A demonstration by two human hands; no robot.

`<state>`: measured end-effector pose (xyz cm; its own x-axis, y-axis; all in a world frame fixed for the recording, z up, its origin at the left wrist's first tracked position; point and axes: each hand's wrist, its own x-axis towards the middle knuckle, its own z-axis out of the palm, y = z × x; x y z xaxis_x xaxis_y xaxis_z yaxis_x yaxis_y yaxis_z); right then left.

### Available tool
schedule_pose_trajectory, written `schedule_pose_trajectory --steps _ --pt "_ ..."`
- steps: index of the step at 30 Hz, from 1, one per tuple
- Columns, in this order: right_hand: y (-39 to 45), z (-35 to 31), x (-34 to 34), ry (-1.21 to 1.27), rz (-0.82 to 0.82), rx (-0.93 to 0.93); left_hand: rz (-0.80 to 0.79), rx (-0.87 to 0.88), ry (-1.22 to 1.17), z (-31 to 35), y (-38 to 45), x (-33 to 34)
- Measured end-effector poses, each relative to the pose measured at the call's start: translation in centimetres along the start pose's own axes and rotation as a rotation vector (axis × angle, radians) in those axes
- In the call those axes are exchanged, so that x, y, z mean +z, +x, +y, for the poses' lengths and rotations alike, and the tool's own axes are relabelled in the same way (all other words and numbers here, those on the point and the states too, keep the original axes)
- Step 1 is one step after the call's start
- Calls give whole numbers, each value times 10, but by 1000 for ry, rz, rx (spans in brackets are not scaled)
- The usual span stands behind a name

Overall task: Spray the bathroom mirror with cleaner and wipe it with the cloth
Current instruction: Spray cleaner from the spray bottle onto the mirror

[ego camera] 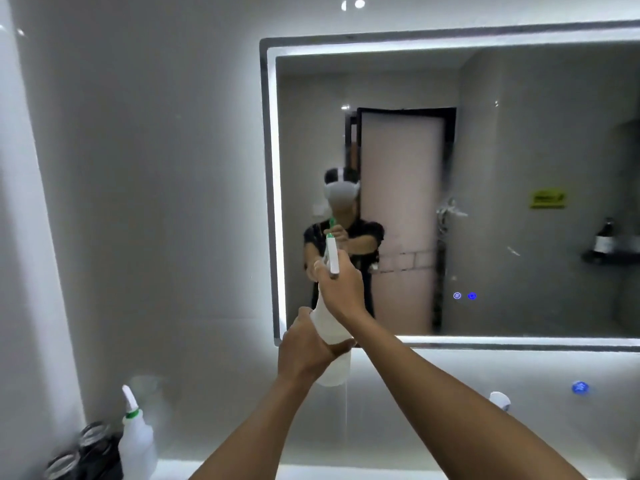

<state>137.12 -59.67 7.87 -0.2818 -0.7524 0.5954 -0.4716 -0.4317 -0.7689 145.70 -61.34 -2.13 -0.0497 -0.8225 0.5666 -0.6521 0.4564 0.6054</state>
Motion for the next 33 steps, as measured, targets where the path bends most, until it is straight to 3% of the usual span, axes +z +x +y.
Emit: schedule_pose_trajectory --steps 8,22,33 --pt "-2 6 1 61 111 34 -10 2 -71 0 -18 5" --pt "5 10 11 45 129 141 -43 -42 -169 -7 -23 7" --pt "8 23 21 -49 166 58 -46 -42 -186 -13 -26 20"
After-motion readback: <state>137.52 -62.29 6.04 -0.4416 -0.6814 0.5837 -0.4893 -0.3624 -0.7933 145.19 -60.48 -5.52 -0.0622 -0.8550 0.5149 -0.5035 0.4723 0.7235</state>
